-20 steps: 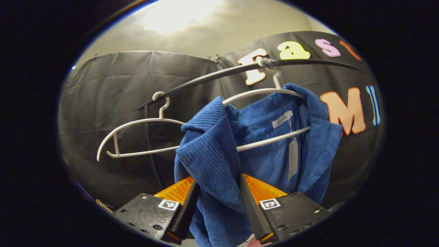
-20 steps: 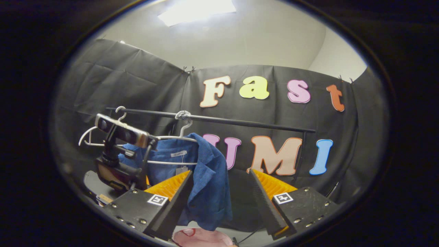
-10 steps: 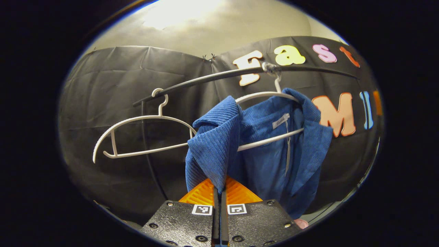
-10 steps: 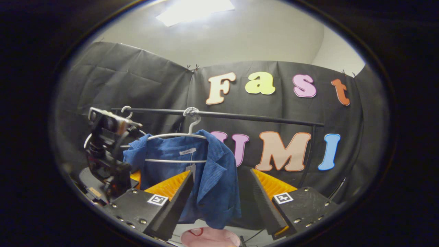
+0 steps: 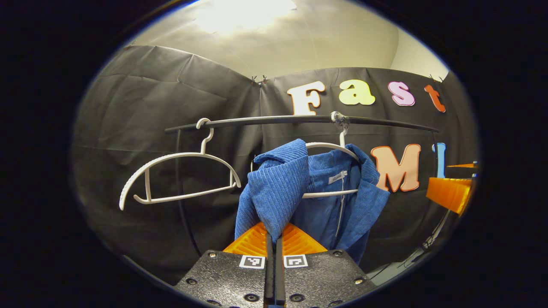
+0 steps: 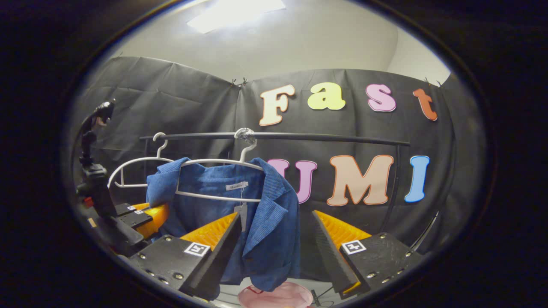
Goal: Grasp the clothes on the hanger with both hands and then place them into the laundry hamper below.
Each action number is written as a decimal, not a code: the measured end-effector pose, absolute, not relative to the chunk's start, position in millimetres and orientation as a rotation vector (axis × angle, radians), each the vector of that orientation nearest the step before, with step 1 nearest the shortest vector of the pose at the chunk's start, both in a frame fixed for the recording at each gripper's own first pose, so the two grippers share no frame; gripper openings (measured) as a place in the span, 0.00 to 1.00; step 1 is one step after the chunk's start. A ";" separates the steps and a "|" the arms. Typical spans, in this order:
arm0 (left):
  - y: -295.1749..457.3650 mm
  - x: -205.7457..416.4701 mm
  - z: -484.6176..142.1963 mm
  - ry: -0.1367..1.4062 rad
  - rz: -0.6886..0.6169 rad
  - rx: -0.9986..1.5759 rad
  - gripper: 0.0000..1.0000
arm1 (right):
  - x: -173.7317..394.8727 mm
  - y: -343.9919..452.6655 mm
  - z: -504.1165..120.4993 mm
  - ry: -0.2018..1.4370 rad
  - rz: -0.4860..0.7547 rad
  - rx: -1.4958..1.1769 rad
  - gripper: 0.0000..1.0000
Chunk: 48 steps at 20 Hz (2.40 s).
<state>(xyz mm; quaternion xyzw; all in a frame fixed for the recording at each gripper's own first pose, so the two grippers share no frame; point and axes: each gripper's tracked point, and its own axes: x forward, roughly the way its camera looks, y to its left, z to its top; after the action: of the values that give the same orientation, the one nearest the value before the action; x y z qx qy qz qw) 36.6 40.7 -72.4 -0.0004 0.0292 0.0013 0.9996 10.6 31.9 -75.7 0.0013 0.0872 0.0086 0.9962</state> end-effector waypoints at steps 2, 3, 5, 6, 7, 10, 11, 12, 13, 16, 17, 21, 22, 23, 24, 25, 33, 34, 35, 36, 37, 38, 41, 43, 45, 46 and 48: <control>42.8 33.4 -70.4 0.064 -0.030 0.000 0.01 | 13.5 37.6 -80.6 0.184 0.004 0.014 0.96; 42.8 32.8 -69.4 0.064 -0.051 0.006 0.02 | 14.8 40.7 -83.2 0.187 -0.003 0.020 0.96; 44.6 33.0 -69.4 0.068 -0.087 0.021 0.01 | 20.7 48.5 -86.4 0.190 -0.016 0.022 0.96; 42.9 33.0 -70.1 0.074 -0.110 0.018 0.02 | 24.6 50.3 -87.8 0.190 -0.029 0.017 0.96; 41.3 33.2 -70.8 0.084 -0.131 0.010 0.02 | 29.1 49.3 -89.9 0.191 -0.047 0.013 0.96; 43.0 34.3 -73.4 0.097 -0.169 -0.012 0.02 | 41.2 46.5 -100.0 0.205 -0.106 0.023 0.96; 43.4 34.9 -73.2 0.098 -0.171 -0.015 0.02 | 46.2 47.3 -102.7 0.213 -0.114 0.029 0.96; 44.3 35.0 -73.5 0.102 -0.175 -0.012 0.01 | 52.2 48.1 -105.5 0.222 -0.114 0.036 0.96; 44.3 34.7 -73.6 0.105 -0.179 -0.005 0.01 | 59.7 49.1 -107.7 0.226 -0.108 0.044 0.96; 46.2 32.7 -69.9 0.103 -0.178 -0.008 0.02 | 87.3 48.6 -121.4 0.249 -0.096 0.055 0.94; 47.2 32.6 -70.2 0.108 -0.169 -0.014 0.02 | 98.2 47.5 -130.2 0.266 -0.094 0.063 0.94; 51.6 32.3 -68.4 0.110 -0.136 -0.011 0.02 | 141.6 52.0 -163.7 0.289 -0.088 0.128 0.94; 52.1 31.6 -68.9 0.113 -0.125 -0.011 0.02 | 151.1 51.7 -175.4 0.310 -0.092 0.136 0.96; 52.7 31.3 -68.7 0.116 -0.116 -0.014 0.01 | 159.4 53.4 -186.5 0.329 -0.086 0.146 0.96; 51.5 32.0 -69.0 0.119 -0.112 -0.016 0.02 | 167.1 57.8 -196.0 0.347 -0.067 0.155 0.96; 51.3 32.4 -68.4 0.120 -0.107 -0.015 0.02 | 173.2 63.8 -205.4 0.368 -0.048 0.157 0.97; 68.4 31.0 -60.3 0.108 -0.033 0.000 0.01 | 176.3 38.1 -212.6 0.372 -0.096 0.080 0.09; 71.8 31.2 -59.6 0.103 -0.018 -0.002 0.02 | 176.8 35.4 -207.8 0.363 -0.096 0.075 0.09; 73.6 31.1 -58.0 0.099 -0.008 -0.005 0.02 | 177.3 30.1 -204.2 0.353 -0.101 0.072 0.09; 75.0 32.0 -56.1 0.095 -0.002 -0.006 0.02 | 178.6 23.6 -197.0 0.338 -0.111 0.074 0.09; 75.7 32.2 -54.0 0.090 0.001 -0.007 0.01 | 180.6 14.8 -190.2 0.325 -0.122 0.079 0.09; 76.7 31.3 -51.2 0.085 0.005 -0.006 0.02 | 183.2 7.1 -183.5 0.313 -0.134 0.079 0.09; 82.4 28.7 -36.5 0.049 0.021 -0.003 0.02 | 189.7 -10.2 -165.5 0.276 -0.162 0.061 0.09; 84.4 25.9 -29.0 0.034 0.020 -0.014 0.01 | 196.9 -20.9 -153.6 0.252 -0.174 0.049 0.09; 87.6 22.9 -23.1 0.026 0.019 -0.048 0.02 | 203.4 -31.2 -143.4 0.232 -0.190 0.027 0.09; 88.5 22.2 -18.8 0.018 0.016 -0.072 0.02 | 206.4 -33.4 -137.2 0.219 -0.193 0.019 0.09; 90.4 20.8 -15.0 0.016 0.010 -0.111 0.02 | 216.1 -40.9 -127.5 0.197 -0.201 0.005 0.09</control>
<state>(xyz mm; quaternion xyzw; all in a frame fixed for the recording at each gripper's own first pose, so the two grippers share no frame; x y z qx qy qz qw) 20.8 90.4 -15.0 -0.0555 0.0079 0.0048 0.9984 216.1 -40.9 -127.5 0.0025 0.0983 -0.1002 0.9901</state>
